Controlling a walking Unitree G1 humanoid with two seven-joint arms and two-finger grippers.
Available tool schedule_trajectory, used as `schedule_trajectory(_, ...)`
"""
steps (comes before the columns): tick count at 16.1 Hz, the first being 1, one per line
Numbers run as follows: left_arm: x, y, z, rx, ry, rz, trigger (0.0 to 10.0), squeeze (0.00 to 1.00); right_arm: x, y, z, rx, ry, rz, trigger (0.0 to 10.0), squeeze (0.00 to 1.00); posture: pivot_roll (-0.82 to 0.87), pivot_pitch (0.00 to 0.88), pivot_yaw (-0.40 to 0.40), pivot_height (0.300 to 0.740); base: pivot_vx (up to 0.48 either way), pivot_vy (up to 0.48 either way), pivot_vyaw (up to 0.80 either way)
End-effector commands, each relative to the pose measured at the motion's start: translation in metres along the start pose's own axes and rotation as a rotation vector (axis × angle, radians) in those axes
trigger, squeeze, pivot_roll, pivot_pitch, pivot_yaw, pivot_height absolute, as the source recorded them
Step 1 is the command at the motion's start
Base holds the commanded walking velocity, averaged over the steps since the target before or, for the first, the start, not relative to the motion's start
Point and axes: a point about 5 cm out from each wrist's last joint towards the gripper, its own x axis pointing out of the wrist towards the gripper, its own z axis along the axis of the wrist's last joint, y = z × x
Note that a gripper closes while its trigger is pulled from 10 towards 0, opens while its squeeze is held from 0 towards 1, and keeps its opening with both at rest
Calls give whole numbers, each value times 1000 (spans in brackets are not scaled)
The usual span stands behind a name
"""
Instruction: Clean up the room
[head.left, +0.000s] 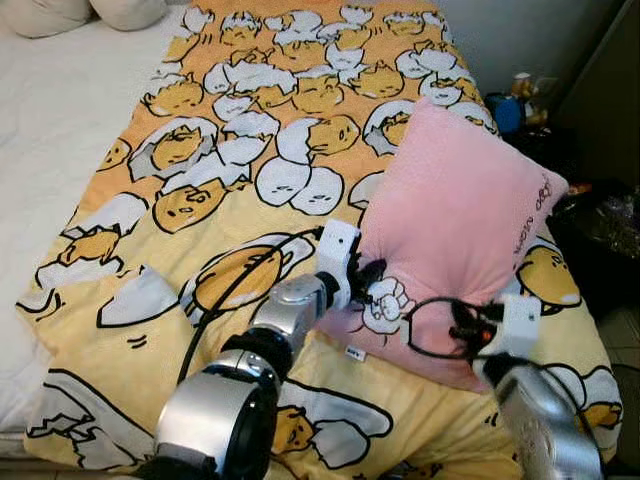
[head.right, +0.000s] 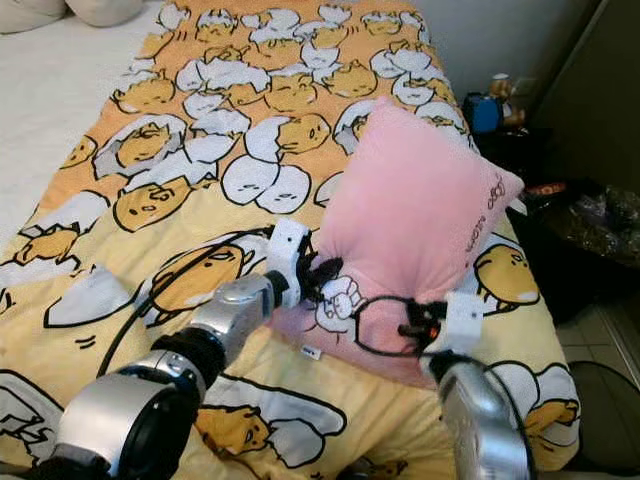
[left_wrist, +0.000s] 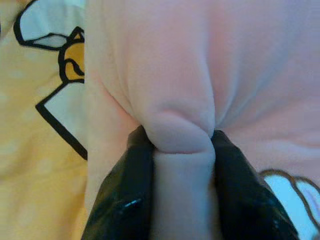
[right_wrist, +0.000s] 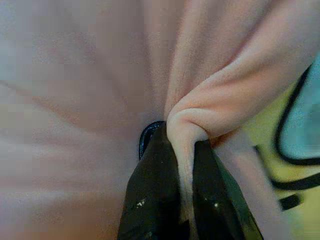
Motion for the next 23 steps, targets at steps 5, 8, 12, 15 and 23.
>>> schedule_trajectory(5,-3,12,28,10,-113,4,0,0,25,-17,0,-129,88,-126,0,0,-88,47,14,740,0,0,0)
schedule_trajectory(8,-8,22,64,74,-237,-7,0,0,38,-12,41,-110,-71,-121,0,0,-64,0,-2,740,0,0,0)
schedule_trajectory(12,-31,43,134,220,-427,14,0,0,45,7,99,-135,-286,-23,0,0,-22,0,-11,740,0,0,0)
schedule_trajectory(15,-33,49,128,268,-394,76,78,0,46,-1,85,-161,-221,-17,0,0,-19,0,-21,740,0,0,0)
schedule_trajectory(23,-35,65,67,333,-187,258,10000,1000,20,-45,46,-435,-16,-2,0,0,-95,69,11,740,0,0,0)
